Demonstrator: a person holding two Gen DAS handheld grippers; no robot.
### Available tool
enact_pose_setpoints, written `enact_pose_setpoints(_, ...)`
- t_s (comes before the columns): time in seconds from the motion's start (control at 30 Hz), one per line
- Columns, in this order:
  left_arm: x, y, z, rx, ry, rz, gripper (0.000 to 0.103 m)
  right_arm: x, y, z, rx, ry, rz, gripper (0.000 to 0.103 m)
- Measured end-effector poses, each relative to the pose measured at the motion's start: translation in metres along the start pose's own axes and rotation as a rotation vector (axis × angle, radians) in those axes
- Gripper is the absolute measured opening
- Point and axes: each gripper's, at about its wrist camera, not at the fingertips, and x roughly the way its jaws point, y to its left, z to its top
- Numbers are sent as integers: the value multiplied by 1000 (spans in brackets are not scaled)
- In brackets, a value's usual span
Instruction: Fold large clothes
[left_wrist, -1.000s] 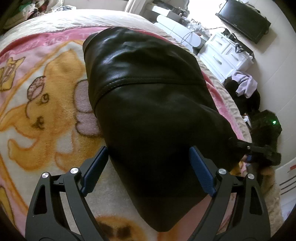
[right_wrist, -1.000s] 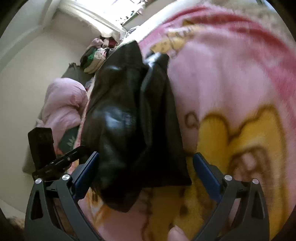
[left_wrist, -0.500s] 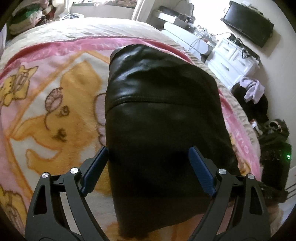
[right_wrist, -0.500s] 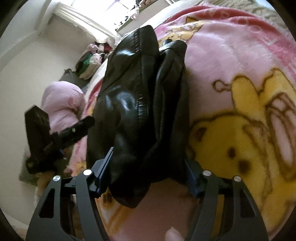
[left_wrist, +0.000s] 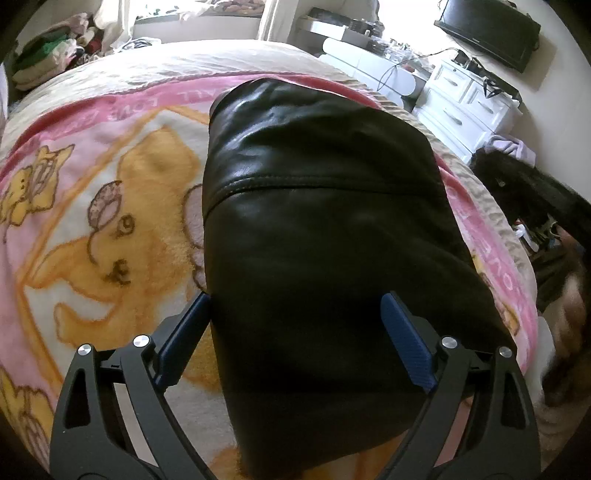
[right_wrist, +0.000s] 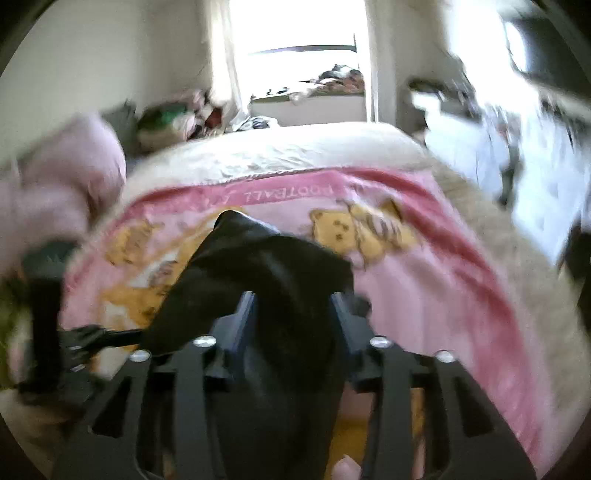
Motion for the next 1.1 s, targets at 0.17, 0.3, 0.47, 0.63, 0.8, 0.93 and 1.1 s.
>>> enact_pose_setpoints(0.17, 0, -1, -1, 6, -1, 6, 85, 86, -4, 21, -15, 174, -28, 36)
enact_pose_setpoints(0.3, 4, -9, -4, 40, -13, 16, 85, 150, -16, 0, 22, 386, -54, 33)
enact_pose_setpoints(0.47, 13, -14, -8, 55, -27, 34, 88, 165, -29, -11, 64, 435, -9, 33)
enact_pose_setpoints(0.63, 17, -17, -9, 66, -32, 50, 88, 166, -24, -11, 58, 434, -16, 33)
enact_pose_setpoints(0.8, 17, -14, -7, 66, -12, 38, 88, 161, -21, -11, 65, 423, -19, 33)
enact_pose_setpoints(0.93, 13, -12, -5, 47, 1, 25, 88, 151, -18, -4, 54, 402, -27, 34)
enact_pose_setpoints(1.1, 3, -3, -7, 0, 16, -16, 88, 101, -16, 10, 77, 308, 8, 54)
